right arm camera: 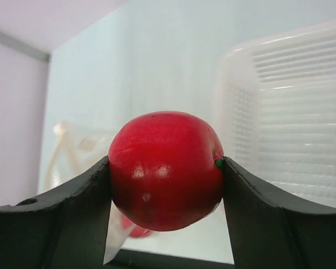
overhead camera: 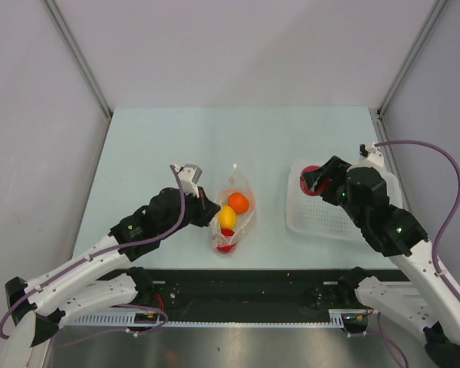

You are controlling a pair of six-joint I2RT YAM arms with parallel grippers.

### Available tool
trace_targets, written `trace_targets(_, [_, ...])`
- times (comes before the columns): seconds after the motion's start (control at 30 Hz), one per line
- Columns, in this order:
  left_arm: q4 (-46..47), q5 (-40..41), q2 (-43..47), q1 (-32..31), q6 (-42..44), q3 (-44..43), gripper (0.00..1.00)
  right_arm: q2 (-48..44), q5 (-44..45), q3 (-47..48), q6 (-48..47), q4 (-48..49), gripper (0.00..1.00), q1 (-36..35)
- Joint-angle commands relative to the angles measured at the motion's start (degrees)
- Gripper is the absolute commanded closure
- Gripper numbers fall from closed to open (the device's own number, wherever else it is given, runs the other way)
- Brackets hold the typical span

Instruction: Open the zip-top bag and remove the fake food

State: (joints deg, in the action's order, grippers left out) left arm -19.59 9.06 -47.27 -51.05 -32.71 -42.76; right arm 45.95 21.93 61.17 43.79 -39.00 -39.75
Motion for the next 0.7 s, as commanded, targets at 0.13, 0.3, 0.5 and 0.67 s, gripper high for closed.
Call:
trace_targets(0.13, [-3.8,2.7,-0.4,0.0,4.3,-9.6,1.0,5.4,-21.0,-12.2,-10.9,4.6,0.69,25.3])
trace_targets(0.3, [-4.6,1.0,-0.9,0.1,5.1,-12.0,1.0,13.5,-24.7,-15.5,-13.4,7.7,0.63,30.0])
trace_targets(0.5, [-1.3,-2.7,-3.7,0.0,3.8,-9.4,1.0,19.2,-22.4,-16.7,-15.1,8.8,0.38,30.2])
trace_targets(0.67, [1.8,-4.2,-4.6,0.1,2.5,-7.0,1.0,19.2,-22.1,-15.9,-15.8,7.1,0.06,30.1])
